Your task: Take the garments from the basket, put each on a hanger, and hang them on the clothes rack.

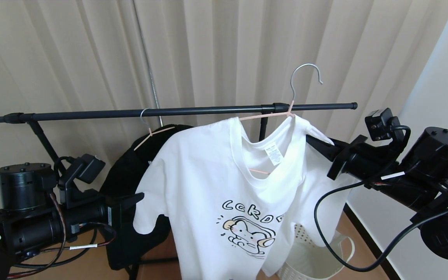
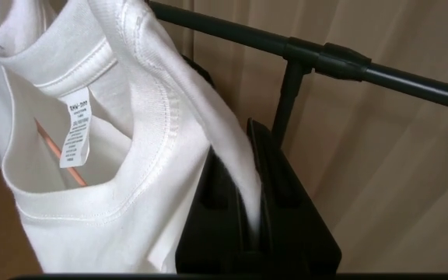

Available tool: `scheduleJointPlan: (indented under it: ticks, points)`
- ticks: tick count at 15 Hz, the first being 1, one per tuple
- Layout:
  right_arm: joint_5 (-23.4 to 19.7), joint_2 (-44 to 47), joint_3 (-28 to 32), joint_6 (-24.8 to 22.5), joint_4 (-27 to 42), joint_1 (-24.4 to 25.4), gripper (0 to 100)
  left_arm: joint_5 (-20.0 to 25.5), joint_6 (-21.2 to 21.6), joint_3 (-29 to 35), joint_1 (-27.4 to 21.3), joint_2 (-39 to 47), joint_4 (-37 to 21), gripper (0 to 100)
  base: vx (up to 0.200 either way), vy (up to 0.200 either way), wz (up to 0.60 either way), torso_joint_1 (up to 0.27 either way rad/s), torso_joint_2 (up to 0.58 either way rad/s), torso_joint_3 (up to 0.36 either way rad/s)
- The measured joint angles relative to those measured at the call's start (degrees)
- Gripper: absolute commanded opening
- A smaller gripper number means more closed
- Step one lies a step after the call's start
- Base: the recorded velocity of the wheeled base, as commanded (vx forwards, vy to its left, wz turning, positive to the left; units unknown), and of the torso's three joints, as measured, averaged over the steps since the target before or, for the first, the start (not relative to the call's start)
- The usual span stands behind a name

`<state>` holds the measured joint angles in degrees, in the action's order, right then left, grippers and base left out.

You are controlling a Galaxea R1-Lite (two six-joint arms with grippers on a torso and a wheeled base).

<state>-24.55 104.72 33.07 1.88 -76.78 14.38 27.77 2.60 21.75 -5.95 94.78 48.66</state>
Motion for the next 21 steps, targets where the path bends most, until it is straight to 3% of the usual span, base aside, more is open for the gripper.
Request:
scheduleJointPlan:
  ticks: [5,6,13,16,18,21]
  points:
    - [0.0,0.3,0.4,0.5,0.0,0.4,0,0.1,0.0,0.0,-0.1,-0.7,0.0,0,0.000,0.000,0.00,0.000,0.00,0.000]
    - [0.1,0.4,0.4,0.5,0.0,0.4,0,0.1,0.0,0.0,-0.1,-0.8,0.0,100,0.000,0.000,0.00,0.000,0.00,0.000]
    - [-0.1,0.4,-0.1,0.5,0.0,0.5,0,1.4,-0.2,-0.1,-0.7,-3.3,0.0,100,0.000,0.000,0.00,0.000,0.00,0.000]
    - [0.0,0.5,-0.8,0.4,-0.1,1.1,0,2.6,-4.1,3.3,-2.4,-6.4,-1.0,100,0.000,0.000,0.00,0.000,0.00,0.000]
    - [0.0,0.5,-1.3,0.3,-0.1,1.7,0,2.6,-4.9,6.5,-4.2,-7.7,-3.8,100,0.000,0.000,0.00,0.000,0.00,0.000]
    - [0.0,0.5,-1.9,0.1,-0.1,2.9,0,2.3,-4.9,16.9,-6.0,-8.6,-15.6,100,0.000,0.000,0.00,0.000,0.00,0.000]
